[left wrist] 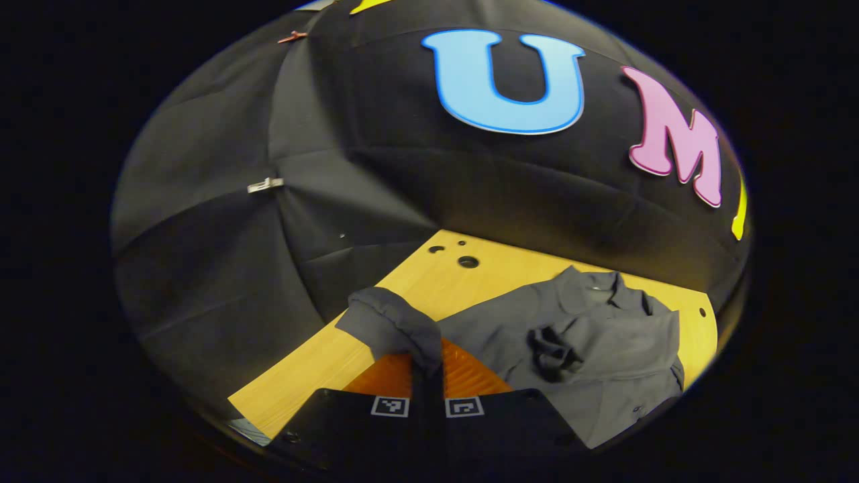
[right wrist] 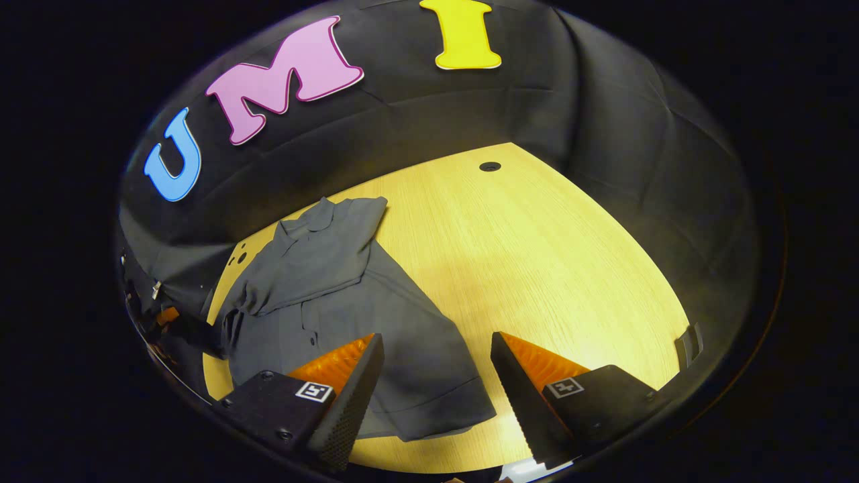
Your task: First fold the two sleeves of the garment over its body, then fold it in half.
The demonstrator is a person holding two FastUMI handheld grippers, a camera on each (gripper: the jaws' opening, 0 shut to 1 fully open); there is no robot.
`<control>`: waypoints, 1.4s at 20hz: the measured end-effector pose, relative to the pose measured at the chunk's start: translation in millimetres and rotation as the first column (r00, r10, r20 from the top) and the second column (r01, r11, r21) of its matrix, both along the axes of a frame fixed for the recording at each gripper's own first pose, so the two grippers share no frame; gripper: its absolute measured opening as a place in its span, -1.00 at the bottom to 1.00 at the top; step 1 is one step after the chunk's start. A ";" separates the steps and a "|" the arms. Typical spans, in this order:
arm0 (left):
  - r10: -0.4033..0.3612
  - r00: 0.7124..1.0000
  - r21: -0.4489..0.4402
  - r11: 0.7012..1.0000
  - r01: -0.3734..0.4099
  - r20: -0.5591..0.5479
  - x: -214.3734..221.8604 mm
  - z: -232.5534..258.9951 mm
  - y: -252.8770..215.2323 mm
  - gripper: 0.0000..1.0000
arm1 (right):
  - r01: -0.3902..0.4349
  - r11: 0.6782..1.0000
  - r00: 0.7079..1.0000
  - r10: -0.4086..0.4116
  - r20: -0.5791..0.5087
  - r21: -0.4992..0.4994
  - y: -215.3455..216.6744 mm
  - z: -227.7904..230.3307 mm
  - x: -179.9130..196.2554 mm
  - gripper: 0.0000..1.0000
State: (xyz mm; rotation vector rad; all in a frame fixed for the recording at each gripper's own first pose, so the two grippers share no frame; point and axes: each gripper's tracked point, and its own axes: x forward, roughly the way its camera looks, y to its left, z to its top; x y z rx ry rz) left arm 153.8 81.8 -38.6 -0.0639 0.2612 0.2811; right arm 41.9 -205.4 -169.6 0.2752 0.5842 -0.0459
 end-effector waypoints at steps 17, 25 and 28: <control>-0.542 0.838 0.011 0.839 0.543 -0.063 83.7 3.3 -330.9 -0.89 | 0.005 0.999 0.999 -0.002 -0.054 0.052 -23.0 -26.7 -2.5 0.97; -0.675 0.723 -0.062 0.736 0.675 -0.148 87.4 -40.2 -431.4 -0.89 | 0.001 0.997 0.998 0.004 -0.057 0.073 -23.5 -31.4 6.2 0.97; -0.662 0.724 -0.103 0.748 0.656 -0.194 96.6 -63.8 -437.1 -0.87 | -0.005 0.998 0.998 0.009 -0.059 0.070 -22.4 -33.2 8.5 0.97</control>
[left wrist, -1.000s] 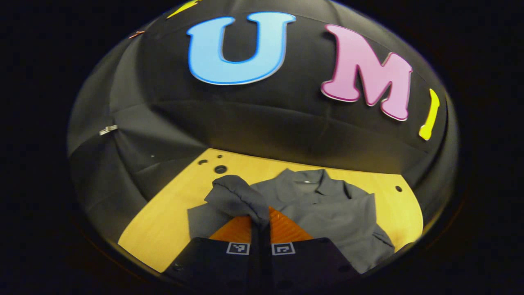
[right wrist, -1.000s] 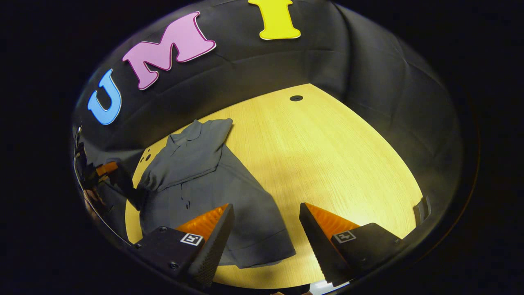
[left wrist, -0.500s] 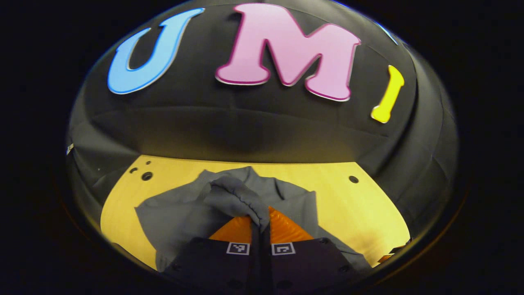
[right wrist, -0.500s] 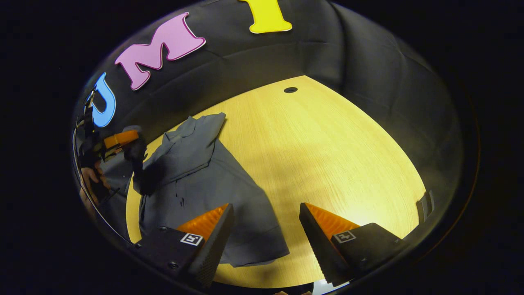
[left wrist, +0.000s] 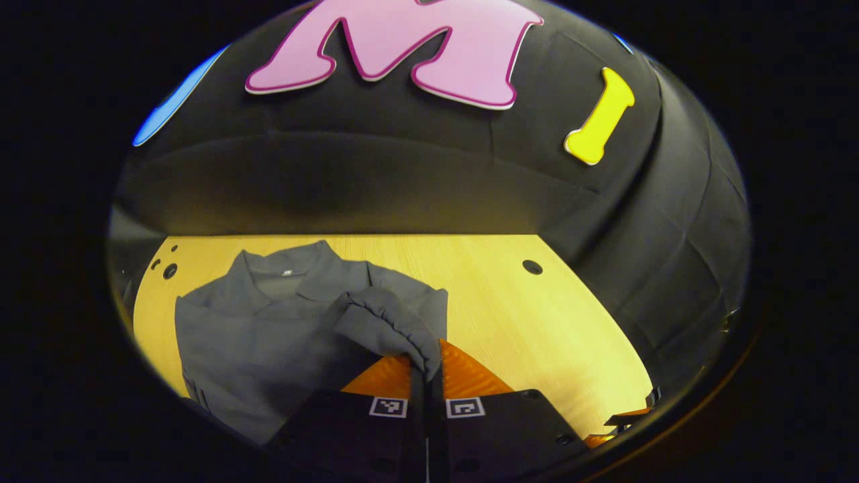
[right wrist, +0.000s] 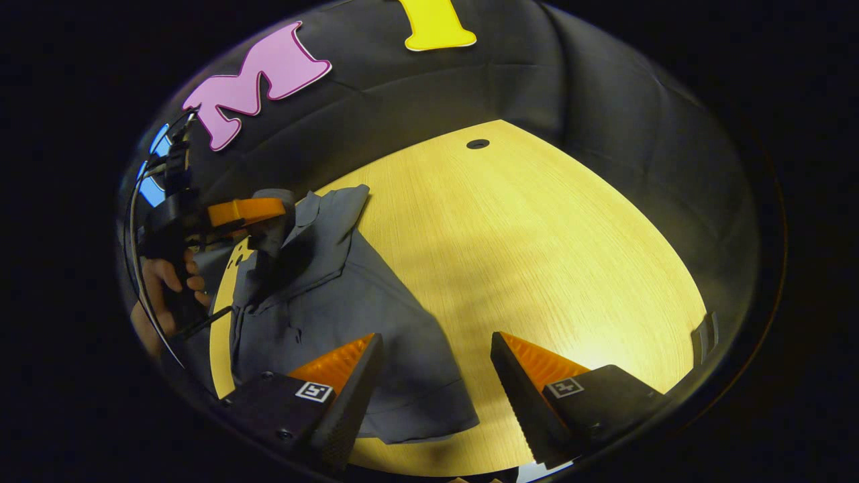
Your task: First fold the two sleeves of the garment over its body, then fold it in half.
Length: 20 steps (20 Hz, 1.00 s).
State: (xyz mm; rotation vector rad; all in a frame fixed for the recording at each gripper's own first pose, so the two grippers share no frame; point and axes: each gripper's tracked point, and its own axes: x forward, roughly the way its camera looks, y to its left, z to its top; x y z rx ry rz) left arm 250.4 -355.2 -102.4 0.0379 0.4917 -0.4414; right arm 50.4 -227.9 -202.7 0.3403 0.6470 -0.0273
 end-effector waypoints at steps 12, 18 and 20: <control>-0.036 0.999 0.072 0.997 0.034 0.027 -67.4 -11.8 74.2 0.92 | -0.127 0.991 0.989 0.123 -0.083 -0.036 24.4 -27.3 -15.9 0.98; 0.096 0.994 0.069 0.993 -0.092 -0.057 -133.0 -55.5 188.0 0.92 | -0.175 0.983 0.972 0.163 -0.172 -0.061 32.7 -52.7 -35.6 0.97; 0.170 0.982 0.088 0.983 -0.162 -0.083 -155.7 -73.4 230.5 0.93 | -0.182 0.980 0.970 0.166 -0.179 -0.080 33.1 -58.3 -37.6 0.97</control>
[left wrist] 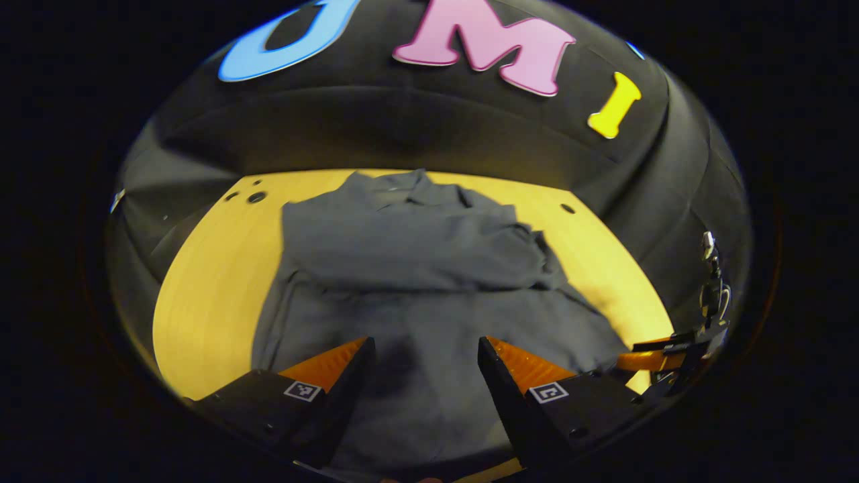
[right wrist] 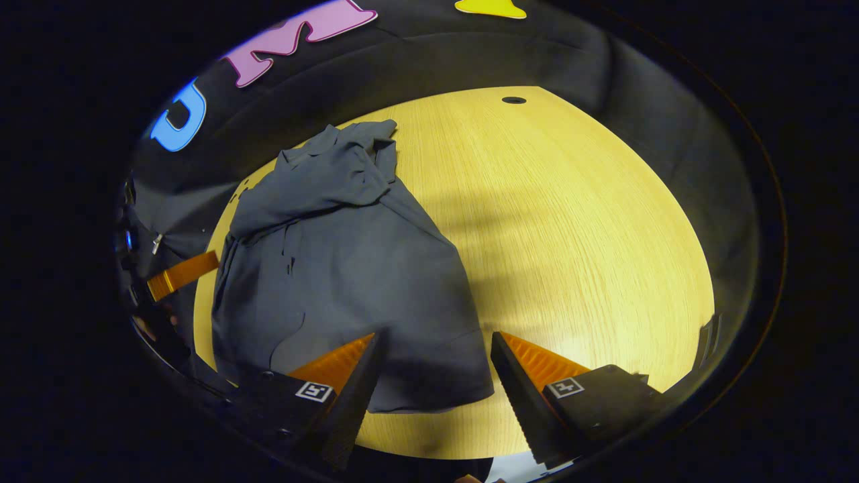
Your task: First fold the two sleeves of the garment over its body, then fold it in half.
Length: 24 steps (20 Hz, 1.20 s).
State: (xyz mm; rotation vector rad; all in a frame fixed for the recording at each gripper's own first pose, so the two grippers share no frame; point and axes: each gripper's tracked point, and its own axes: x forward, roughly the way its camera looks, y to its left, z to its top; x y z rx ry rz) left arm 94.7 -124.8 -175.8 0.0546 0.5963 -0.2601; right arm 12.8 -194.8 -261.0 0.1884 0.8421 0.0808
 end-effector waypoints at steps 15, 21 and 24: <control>0.287 0.952 0.039 0.958 -0.284 -0.111 -95.9 -84.0 136.5 0.92 | -0.107 0.994 0.990 0.103 -0.098 -0.037 51.5 -22.1 -17.6 0.99; 0.349 0.933 0.094 0.935 -0.341 -0.089 -110.3 -89.4 167.1 0.93 | -0.121 0.989 0.988 0.111 -0.107 -0.090 65.8 -26.0 -16.5 0.98; 0.367 0.923 0.073 0.930 -0.361 -0.118 -112.6 -99.9 171.1 0.94 | -0.118 0.983 0.988 0.103 -0.113 -0.138 58.8 -31.1 -15.2 0.87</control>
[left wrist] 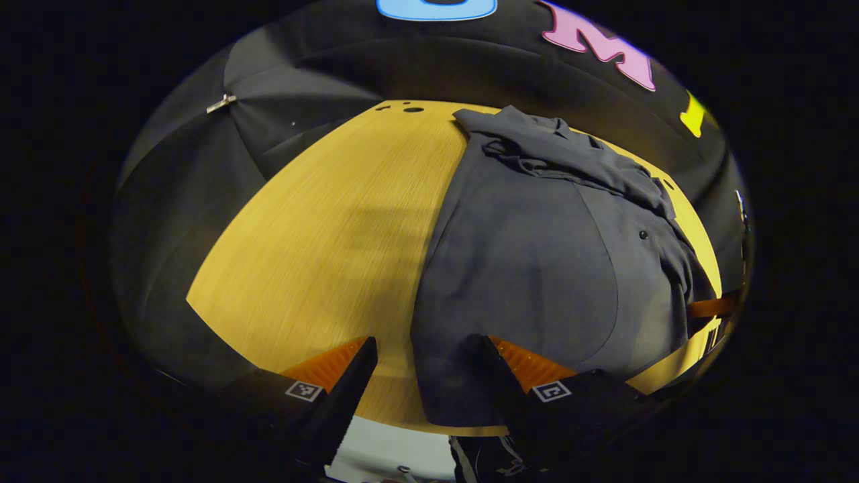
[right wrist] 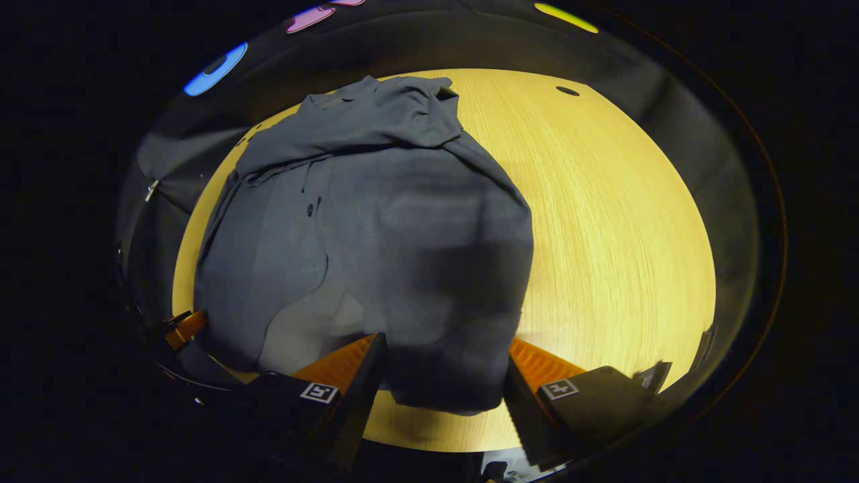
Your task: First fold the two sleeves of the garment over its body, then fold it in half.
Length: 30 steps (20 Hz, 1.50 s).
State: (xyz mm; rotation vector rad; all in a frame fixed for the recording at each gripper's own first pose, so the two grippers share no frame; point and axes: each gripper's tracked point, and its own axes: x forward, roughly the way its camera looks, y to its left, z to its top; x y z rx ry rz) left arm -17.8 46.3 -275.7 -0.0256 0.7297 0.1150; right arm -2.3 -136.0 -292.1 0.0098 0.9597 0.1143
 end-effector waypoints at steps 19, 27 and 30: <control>-0.061 0.998 -0.067 0.996 0.062 0.017 12.0 20.4 -41.4 -0.89 | -0.022 0.997 1.000 0.022 0.000 0.079 10.2 22.5 10.9 -0.86; -0.035 0.992 -0.155 0.986 0.054 0.121 38.9 82.8 -43.0 -0.89 | -0.030 0.985 0.992 0.009 0.123 0.167 28.3 81.4 34.9 -0.85; -0.064 0.981 -0.148 0.985 0.092 0.183 57.1 114.6 -48.7 -0.89 | -0.042 0.981 0.984 0.009 0.176 0.188 36.4 105.0 54.7 -0.85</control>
